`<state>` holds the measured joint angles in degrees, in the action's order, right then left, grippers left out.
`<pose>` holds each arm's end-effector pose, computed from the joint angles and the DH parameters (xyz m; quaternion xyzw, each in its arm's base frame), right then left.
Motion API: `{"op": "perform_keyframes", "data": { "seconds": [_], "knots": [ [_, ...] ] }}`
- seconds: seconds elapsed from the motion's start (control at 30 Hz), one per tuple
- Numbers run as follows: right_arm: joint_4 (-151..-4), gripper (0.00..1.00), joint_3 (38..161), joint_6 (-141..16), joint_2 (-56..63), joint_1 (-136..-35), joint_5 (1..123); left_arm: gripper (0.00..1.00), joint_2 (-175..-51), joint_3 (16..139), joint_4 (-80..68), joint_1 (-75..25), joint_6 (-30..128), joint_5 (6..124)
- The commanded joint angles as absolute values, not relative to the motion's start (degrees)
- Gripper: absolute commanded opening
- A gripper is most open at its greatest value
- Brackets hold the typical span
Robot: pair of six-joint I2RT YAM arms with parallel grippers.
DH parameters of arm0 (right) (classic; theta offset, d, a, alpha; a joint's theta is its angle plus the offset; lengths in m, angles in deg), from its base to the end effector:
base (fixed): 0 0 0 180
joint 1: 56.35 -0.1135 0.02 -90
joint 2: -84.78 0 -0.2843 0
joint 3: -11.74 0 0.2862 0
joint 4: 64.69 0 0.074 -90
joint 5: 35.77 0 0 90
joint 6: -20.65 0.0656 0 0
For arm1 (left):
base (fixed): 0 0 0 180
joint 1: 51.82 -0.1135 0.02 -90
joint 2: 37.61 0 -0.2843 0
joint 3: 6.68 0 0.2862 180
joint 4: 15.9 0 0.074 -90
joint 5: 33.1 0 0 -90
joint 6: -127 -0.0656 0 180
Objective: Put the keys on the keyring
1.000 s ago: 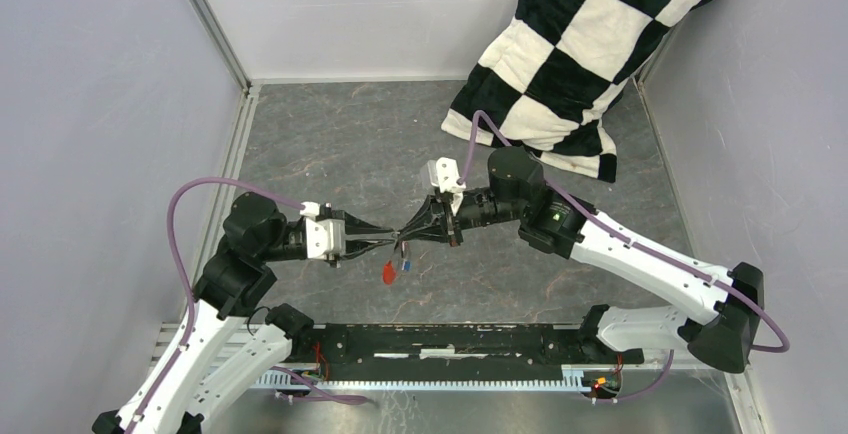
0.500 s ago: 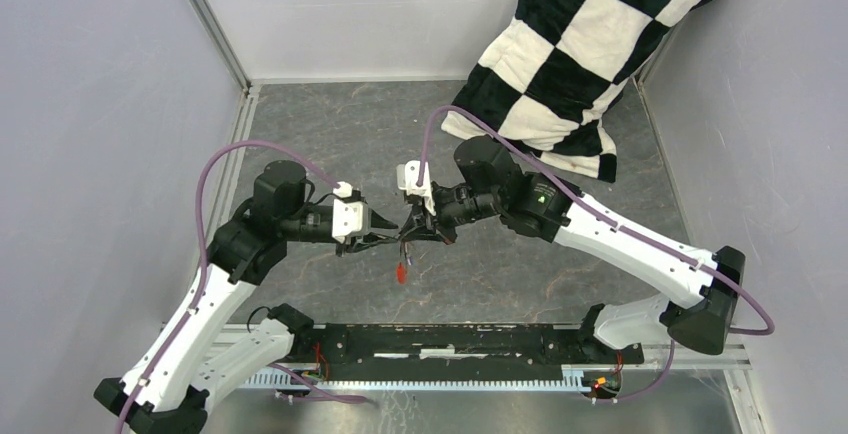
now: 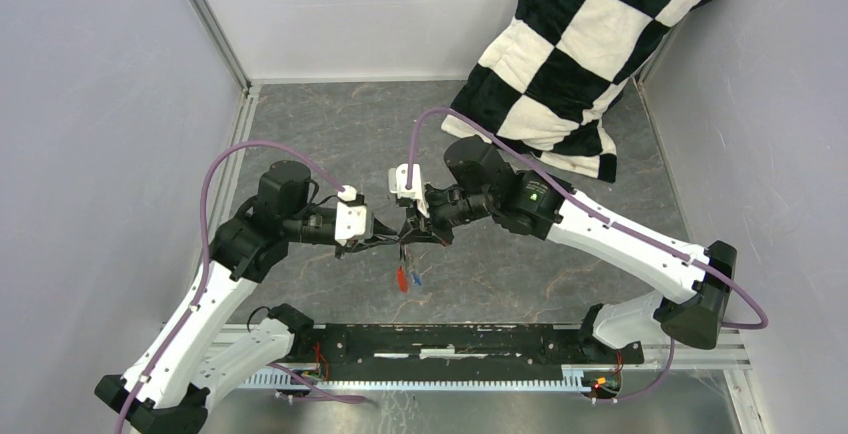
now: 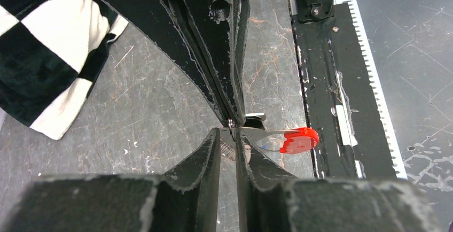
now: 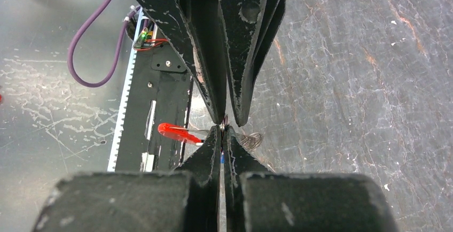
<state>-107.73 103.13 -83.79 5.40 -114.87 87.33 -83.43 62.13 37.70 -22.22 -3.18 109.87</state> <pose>0.1564 0.3241 0.3860 -0.6088 0.5876 0.4069 0.3443 0.1333 -0.1359 0.3714 0.6259 0.5114 -0.3449 0.4772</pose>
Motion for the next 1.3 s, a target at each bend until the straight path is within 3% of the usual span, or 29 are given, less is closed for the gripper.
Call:
{"op": "perform_keyframes", "data": {
  "seconds": [0.0, 0.13, 0.2, 0.37, 0.57, 0.73, 0.9, 1.07, 1.27],
  "knots": [
    [-106.0, 0.01, 106.6, -83.9, 5.7, -115.5, 87.4, 0.22, -83.6, 63.8, 37.7, -22.3, -5.7, 110.9],
    [-105.6, 0.01, 106.7, -83.5, 5.5, -115.9, 87.7, 0.23, -83.5, 63.5, 37.6, -22.2, -5.5, 110.7],
    [-105.4, 0.01, 106.8, -83.3, 5.1, -116.0, 88.1, 0.33, -83.7, 63.7, 37.7, -22.2, -5.2, 110.4],
    [-105.9, 0.01, 107.1, -83.2, 4.4, -116.2, 88.0, 0.03, -84.8, 64.9, 37.6, -22.3, -4.7, 109.5],
    [-106.3, 0.01, 107.8, -82.6, 4.4, -116.2, 85.9, 0.02, -84.5, 64.4, 37.9, -22.2, -4.8, 108.1],
    [-102.4, 0.34, 106.8, -79.7, 7.4, -115.6, 81.3, 0.02, -84.8, 65.0, 37.5, -22.3, -3.3, 107.8],
    [-94.0, 0.66, 100.2, -73.6, 14.5, -112.0, 79.4, 0.02, -81.1, 61.8, 27.0, -22.2, 10.3, 106.2],
    [-87.1, 0.69, 91.5, -67.2, 20.8, -111.1, 77.8, 0.02, -74.5, 54.4, 9.1, -22.3, 27.4, 99.4],
    [-78.5, 0.7, 83.1, -61.1, 24.9, -111.1, 77.5, 0.02, -73.3, 53.0, 1.5, -22.3, 35.5, 94.5]
  ]
}}
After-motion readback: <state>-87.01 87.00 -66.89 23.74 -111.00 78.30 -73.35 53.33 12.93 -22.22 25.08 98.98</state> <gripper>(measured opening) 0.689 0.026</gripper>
